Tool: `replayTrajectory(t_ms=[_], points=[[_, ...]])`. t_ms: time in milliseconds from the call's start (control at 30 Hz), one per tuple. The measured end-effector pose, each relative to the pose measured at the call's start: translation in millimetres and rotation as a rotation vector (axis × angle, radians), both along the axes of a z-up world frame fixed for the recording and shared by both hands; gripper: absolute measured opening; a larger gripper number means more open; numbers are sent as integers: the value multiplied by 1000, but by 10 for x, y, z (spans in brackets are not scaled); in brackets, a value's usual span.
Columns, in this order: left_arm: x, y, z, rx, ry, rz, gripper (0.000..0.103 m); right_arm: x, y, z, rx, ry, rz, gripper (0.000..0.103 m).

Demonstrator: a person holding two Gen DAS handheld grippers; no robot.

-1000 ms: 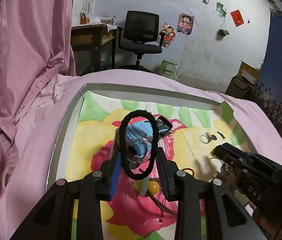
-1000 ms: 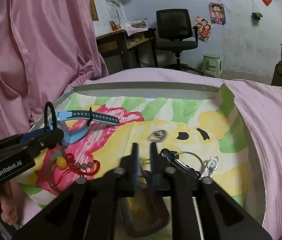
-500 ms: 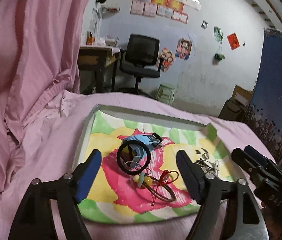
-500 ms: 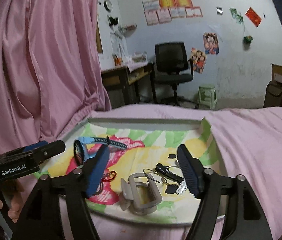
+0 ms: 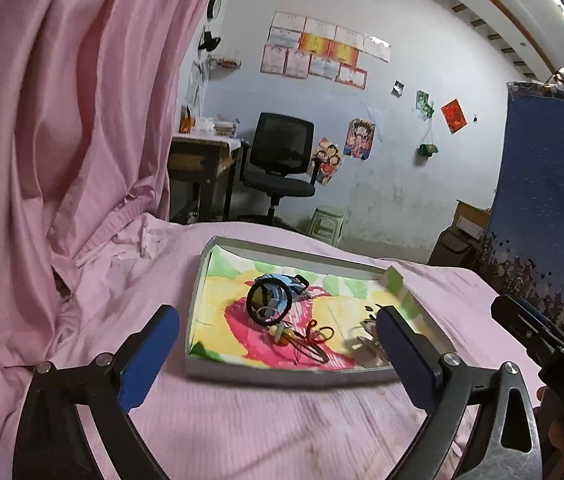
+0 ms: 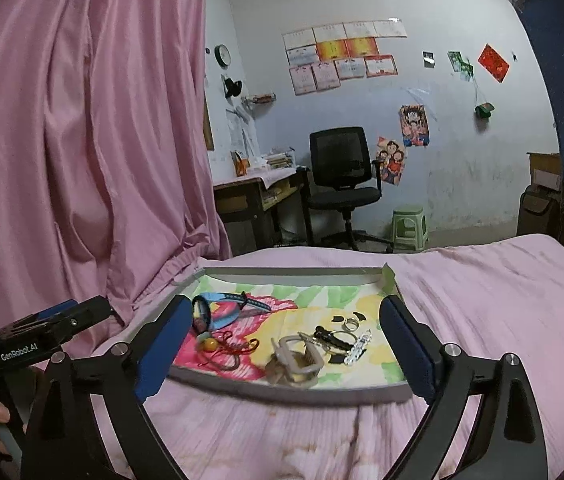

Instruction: Organize jewelry

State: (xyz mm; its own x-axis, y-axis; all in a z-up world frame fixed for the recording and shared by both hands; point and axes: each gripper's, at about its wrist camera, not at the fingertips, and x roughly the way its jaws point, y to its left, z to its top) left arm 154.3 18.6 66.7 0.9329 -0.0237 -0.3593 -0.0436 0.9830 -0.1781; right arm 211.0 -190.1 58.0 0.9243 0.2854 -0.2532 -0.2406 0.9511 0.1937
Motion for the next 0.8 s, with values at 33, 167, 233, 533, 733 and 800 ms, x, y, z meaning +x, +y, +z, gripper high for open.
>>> replayTrajectory(t_ms=[33, 167, 233, 533, 733, 800], points=[[-70, 0, 2, 3, -8, 0, 103, -74, -14, 3, 2, -4, 2, 97], [-376, -53, -14, 31, -25, 10, 103, -348, -39, -9, -3, -16, 12, 101], [-515, -73, -41, 38, -30, 16, 103, -478, -48, -26, -5, -19, 10, 101], [-991, -131, -166, 54, -45, 35, 103, -923, -115, -160, -11, -24, -15, 101], [-1159, -156, -276, 79, -36, 41, 103, -1087, -119, -238, -34, -18, -39, 101], [-1203, -147, -320, 80, -39, 41, 103, -1128, -105, -281, -52, -14, -45, 101]])
